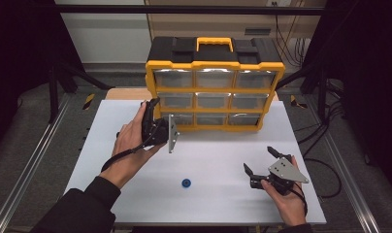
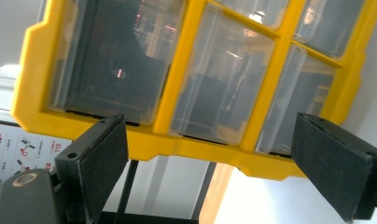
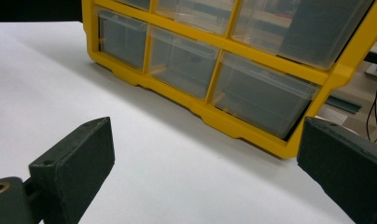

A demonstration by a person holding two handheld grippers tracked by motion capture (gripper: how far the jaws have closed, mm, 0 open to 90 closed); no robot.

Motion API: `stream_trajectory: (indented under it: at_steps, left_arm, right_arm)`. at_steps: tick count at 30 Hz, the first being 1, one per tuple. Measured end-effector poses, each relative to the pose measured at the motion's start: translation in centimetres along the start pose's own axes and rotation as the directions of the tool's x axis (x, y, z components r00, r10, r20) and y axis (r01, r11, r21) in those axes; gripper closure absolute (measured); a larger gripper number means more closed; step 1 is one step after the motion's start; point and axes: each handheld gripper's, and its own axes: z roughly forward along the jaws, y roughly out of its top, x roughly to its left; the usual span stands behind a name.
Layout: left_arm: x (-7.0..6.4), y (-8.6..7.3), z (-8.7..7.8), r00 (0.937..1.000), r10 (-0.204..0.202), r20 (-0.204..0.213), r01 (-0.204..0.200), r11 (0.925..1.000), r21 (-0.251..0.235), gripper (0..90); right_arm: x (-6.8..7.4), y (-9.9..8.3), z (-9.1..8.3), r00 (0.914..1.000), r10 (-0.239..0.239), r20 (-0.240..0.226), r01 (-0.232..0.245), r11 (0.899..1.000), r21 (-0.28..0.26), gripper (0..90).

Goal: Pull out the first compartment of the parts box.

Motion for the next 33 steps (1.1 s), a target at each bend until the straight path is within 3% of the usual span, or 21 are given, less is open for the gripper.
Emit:
stream_trajectory:
  at_steps: [9,13,17,24,28,33]
  left_arm:
    - [1.3,0.7,0.3,0.999,-0.002,-0.044,0.002,0.9999,0.014,12.2]
    - [1.8,1.2,0.6,0.9971,0.026,-0.071,-0.025,0.9996,0.01,12.8]
    - [2.2,1.6,0.8,0.9959,0.027,-0.087,-0.027,0.9996,0.001,14.6]
    - [2.4,2.0,1.1,0.993,0.016,-0.117,-0.016,0.9999,-0.001,20.2]
    - [2.5,2.3,1.3,0.9889,0.014,-0.148,-0.016,0.9998,-0.013,28.0]
    - [2.3,2.2,1.4,0.9845,0.038,-0.171,-0.043,0.9987,-0.026,34.5]
  right_arm:
    - [0.0,0.0,0.0,1.0,0.005,0.002,-0.005,1.0,0.002,4.1]
    - [0.0,0.0,0.0,1.0,0.008,0.002,-0.008,1.0,0.006,4.1]
    - [0.0,0.0,0.0,1.0,0.008,0.001,-0.008,1.0,0.003,4.1]
    - [-0.1,0.0,0.0,0.9999,0.011,0.001,-0.011,1.0,-0.001,4.2]
    - [-0.1,0.0,-0.1,1.0,0.009,-0.001,-0.009,1.0,0.0,4.2]
    - [0.0,0.0,-0.1,0.9998,0.018,0.001,-0.018,1.0,-0.001,4.2]
